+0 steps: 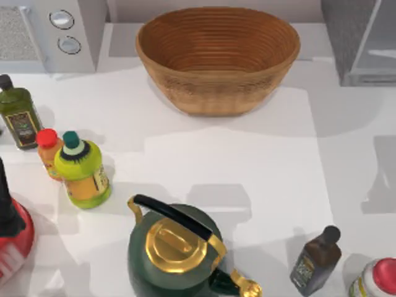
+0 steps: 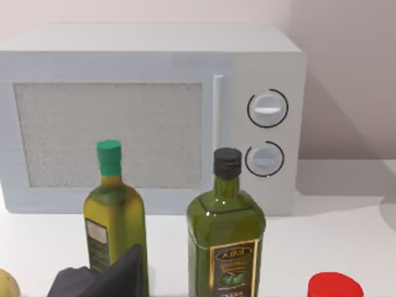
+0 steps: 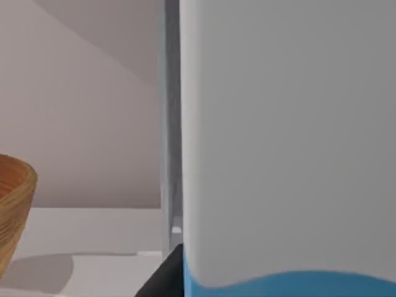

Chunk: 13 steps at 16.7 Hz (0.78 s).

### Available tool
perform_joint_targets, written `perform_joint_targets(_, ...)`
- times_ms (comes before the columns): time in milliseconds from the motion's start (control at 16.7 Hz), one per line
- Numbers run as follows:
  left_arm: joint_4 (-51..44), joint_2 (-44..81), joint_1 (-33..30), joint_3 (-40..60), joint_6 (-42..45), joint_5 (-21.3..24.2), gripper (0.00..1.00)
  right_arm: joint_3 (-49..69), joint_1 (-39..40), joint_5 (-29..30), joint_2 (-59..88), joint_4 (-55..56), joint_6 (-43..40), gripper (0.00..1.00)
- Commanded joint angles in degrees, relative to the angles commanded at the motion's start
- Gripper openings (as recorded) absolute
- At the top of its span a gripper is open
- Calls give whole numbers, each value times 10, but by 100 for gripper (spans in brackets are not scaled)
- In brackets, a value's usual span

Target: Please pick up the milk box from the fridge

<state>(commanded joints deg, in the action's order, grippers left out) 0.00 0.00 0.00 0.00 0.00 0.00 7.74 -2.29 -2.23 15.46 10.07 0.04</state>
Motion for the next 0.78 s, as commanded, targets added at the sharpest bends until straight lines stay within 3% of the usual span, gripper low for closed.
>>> perform_joint_targets(300,0,0,0,0,0,0,100,-70,21,20,-141,-91,0,0)
perform_joint_targets(780,0,0,0,0,0,0,100,-76,20,15,-145,-93,1,0)
